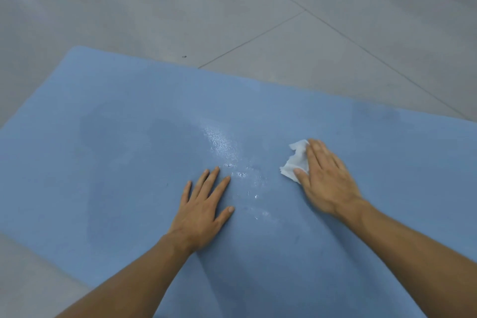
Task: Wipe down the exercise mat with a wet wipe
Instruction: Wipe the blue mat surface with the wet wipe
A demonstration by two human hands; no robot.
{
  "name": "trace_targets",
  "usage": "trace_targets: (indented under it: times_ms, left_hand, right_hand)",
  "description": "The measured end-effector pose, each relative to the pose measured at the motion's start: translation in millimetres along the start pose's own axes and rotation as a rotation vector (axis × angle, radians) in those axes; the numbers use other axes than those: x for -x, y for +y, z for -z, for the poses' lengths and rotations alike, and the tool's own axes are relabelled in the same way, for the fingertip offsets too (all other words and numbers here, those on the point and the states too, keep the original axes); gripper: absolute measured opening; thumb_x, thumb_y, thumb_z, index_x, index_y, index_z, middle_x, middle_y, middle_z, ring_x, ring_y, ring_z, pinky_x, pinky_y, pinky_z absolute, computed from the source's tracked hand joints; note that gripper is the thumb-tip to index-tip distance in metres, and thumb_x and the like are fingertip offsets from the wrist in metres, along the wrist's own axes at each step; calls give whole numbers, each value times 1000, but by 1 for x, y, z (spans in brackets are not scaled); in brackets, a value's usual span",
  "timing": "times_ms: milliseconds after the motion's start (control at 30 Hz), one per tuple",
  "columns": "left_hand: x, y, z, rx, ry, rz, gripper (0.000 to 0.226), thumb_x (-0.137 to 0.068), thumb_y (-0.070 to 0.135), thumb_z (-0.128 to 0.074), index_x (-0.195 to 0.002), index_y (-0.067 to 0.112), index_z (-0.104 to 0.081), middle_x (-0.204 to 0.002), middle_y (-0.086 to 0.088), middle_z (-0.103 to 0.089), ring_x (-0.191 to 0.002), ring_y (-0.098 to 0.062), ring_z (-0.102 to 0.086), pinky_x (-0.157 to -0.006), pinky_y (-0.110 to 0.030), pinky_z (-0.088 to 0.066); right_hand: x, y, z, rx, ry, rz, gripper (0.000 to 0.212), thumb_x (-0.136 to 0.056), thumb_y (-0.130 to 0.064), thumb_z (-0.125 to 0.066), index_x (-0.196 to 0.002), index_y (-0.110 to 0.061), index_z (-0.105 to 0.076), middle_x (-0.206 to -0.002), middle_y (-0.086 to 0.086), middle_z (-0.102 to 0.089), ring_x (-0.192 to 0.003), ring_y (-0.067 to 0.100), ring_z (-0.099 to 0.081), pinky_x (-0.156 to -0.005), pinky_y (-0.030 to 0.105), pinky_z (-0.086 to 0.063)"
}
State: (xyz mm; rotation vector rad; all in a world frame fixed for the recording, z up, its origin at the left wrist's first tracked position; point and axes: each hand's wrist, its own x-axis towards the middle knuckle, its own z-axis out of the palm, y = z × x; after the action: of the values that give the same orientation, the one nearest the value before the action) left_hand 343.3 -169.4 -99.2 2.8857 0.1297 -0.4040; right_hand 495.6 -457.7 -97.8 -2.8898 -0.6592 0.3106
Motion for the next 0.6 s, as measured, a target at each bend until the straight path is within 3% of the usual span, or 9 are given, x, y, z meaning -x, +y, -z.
trace_targets:
  times_ms: [133, 367, 500, 567, 600]
  left_hand:
    - [15, -13, 1, -3, -11, 36, 69, -102, 65, -24, -159, 48, 10, -163, 23, 30, -148, 0, 34, -124, -39, 17]
    - [27, -23, 0, -3, -6, 95, 70, -102, 64, -26, -161, 43, 6, -165, 21, 27, -149, -1, 31, -123, -35, 17]
    - [26, -13, -1, 32, 6, 87, 71, -103, 63, -26, -162, 40, 4, -166, 21, 25, -149, 1, 31, -123, -34, 17]
    - [24, -7, -3, 24, 0, 73, 70, -103, 63, -25, -162, 40, 5, -165, 22, 26, -148, 1, 32, -123, -35, 17]
    - [24, -5, -3, 22, -3, 68, 70, -103, 63, -24, -162, 40, 5, -165, 22, 27, -148, 1, 33, -123, -35, 17]
  right_hand:
    - [-4, -23, -5, -124, -35, -5, 74, -107, -51, -28, -163, -8, -8, -172, 3, -1, -158, 14, 4, -126, 28, 5]
    - [22, -84, -26, -13, -82, 366, 74, -107, -50, -25, -163, -11, 5, -170, 0, 15, -155, 11, 18, -118, 22, 24]
    - [40, -89, -25, -54, -176, 523, 75, -106, -50, -26, -163, -15, 9, -168, -4, 21, -156, 11, 17, -123, 26, 18]
    - [54, -92, -26, -48, -165, 605, 74, -104, -49, -32, -164, -13, -7, -171, 0, 6, -158, 12, 4, -125, 28, 13]
    - [62, -94, -26, -34, -148, 626, 73, -102, -48, -37, -163, -12, -20, -171, 3, -7, -157, 14, -9, -127, 29, 3]
